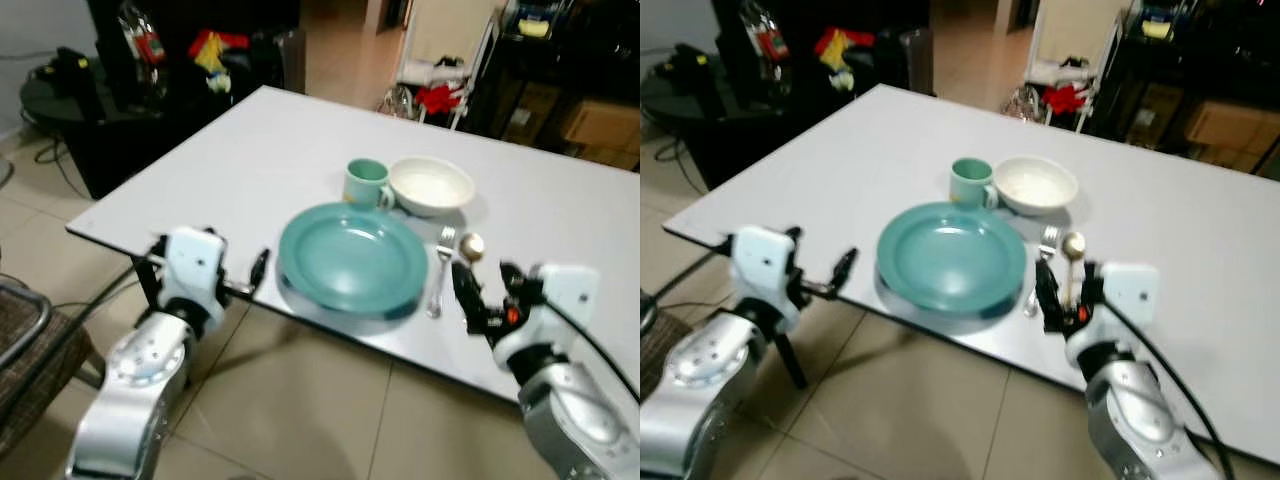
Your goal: Setting the table
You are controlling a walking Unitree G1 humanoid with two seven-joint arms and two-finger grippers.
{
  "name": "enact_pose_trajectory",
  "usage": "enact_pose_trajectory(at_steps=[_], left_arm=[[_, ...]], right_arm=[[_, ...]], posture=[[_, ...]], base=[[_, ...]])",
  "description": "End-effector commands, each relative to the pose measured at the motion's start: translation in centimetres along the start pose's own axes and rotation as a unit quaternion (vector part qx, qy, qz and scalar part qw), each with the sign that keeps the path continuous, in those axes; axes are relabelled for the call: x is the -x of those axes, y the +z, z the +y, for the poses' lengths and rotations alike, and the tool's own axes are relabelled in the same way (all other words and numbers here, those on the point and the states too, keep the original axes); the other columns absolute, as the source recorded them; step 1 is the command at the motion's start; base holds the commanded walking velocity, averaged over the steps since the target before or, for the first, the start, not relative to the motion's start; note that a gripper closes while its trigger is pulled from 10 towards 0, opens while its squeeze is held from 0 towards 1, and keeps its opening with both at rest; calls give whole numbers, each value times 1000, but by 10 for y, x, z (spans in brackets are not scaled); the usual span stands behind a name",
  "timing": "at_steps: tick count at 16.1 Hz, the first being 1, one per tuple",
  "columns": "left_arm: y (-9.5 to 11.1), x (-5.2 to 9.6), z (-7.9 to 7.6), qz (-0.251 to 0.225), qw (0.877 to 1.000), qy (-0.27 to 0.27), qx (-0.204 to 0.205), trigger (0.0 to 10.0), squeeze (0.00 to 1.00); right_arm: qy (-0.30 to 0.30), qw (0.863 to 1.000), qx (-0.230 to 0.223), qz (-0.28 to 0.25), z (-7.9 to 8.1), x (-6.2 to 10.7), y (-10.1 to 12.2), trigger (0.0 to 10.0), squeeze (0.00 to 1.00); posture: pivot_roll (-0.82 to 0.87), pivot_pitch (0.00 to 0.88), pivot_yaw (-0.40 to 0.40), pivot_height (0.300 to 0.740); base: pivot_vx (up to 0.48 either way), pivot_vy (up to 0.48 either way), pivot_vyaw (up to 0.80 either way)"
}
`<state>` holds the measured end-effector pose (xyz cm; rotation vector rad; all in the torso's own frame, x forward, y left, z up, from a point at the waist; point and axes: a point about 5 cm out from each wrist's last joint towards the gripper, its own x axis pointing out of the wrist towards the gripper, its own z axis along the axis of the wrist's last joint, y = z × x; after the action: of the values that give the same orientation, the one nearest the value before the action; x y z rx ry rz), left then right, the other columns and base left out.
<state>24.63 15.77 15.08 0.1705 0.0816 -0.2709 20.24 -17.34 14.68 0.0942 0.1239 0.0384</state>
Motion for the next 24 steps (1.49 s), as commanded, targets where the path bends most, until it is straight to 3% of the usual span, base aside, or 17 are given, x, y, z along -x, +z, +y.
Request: enact_pose_trajectory(at_steps=[1, 4, 6, 11, 24], left_arm=[[2, -3, 1, -3, 1000, -2, -13, 10000, 0], [2, -4, 1, -4, 1000, -4, -19, 10000, 0], [6, -7, 2, -12, 999, -8, -31, 10000, 0], [4, -5, 4, -3, 1000, -3, -22, 10000, 0], [4, -6, 5, -2, 1000, -8, -26, 10000, 0]], right_arm=[[7, 1000, 6, -7, 0, -3, -2, 10000, 0], [11, 1000, 7, 1, 0, -4, -6, 10000, 0], [8, 999, -29, -27, -2, -7, -8, 10000, 0], [10, 999, -41, -30, -3, -10, -9, 10000, 0], [9, 999, -38, -38, -3, -11, -5, 10000, 0]], posture=[[33, 0, -36, 740], [34, 0, -34, 740], [40, 0, -37, 740], [40, 0, -36, 740], [37, 0, -36, 740]], base=[[0, 0, 0], [0, 0, 0], [0, 0, 0], [0, 0, 0], [0, 0, 0]])
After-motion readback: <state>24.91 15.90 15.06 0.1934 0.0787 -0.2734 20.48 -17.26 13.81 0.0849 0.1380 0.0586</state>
